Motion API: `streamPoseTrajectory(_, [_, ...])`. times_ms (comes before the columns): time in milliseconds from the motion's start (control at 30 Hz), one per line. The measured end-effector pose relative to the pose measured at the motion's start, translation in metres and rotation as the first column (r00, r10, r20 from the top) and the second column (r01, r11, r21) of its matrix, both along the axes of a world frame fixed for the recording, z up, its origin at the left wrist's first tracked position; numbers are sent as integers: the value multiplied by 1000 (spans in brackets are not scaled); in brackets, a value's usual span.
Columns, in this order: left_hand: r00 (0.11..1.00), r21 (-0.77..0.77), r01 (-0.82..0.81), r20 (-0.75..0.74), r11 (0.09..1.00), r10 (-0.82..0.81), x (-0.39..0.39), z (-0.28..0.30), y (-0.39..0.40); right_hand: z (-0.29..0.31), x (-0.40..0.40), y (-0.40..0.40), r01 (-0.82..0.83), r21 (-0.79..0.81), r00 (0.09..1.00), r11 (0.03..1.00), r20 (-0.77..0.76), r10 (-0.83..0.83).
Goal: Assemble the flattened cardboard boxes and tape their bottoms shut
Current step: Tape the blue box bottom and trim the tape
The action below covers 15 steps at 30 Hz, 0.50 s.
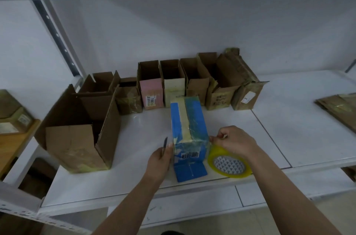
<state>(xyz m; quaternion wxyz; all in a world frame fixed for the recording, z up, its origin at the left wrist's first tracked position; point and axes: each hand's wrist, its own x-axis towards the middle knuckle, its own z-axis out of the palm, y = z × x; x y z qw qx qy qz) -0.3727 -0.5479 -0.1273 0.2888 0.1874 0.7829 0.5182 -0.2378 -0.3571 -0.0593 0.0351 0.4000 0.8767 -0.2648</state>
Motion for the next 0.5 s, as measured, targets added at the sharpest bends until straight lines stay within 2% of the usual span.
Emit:
streamPoseTrajectory(67, [997,24,-45,-68,999,47,-13,14,-2,-1,1,1,6,1,1000,1000,-7,-6])
streamPoseTrajectory(167, [991,257,-89,-77,962,112,-22,60,4,0,2,0,16,3,1000,1000,-16,-16])
streamPoseTrajectory(200, [993,332,-30,-98,943,66,-21,80,10,-1,2,-1,17,2,1000,1000,-18,-17])
streamPoseTrajectory(267, [977,383,192,-160,904,-140,-16,115,27,-1,2,-1,17,-6,1000,1000,-26,-17])
streamPoseTrajectory(333, [900,316,435,-166,843,-402,-6,135,47,-3,2,1,14,-9,999,1000,-38,-15])
streamPoseTrajectory(400, [801,168,598,-108,784,-588,4,137,63,-4,3,2,13,-7,999,1000,-46,-13])
streamPoseTrajectory(433, [770,77,638,-86,767,-632,7,130,69,-3,4,3,12,-8,999,1000,-48,-12])
streamPoseTrajectory(500, [783,-39,617,-75,786,-618,6,112,74,-2,8,3,12,-60,996,998,-84,-17])
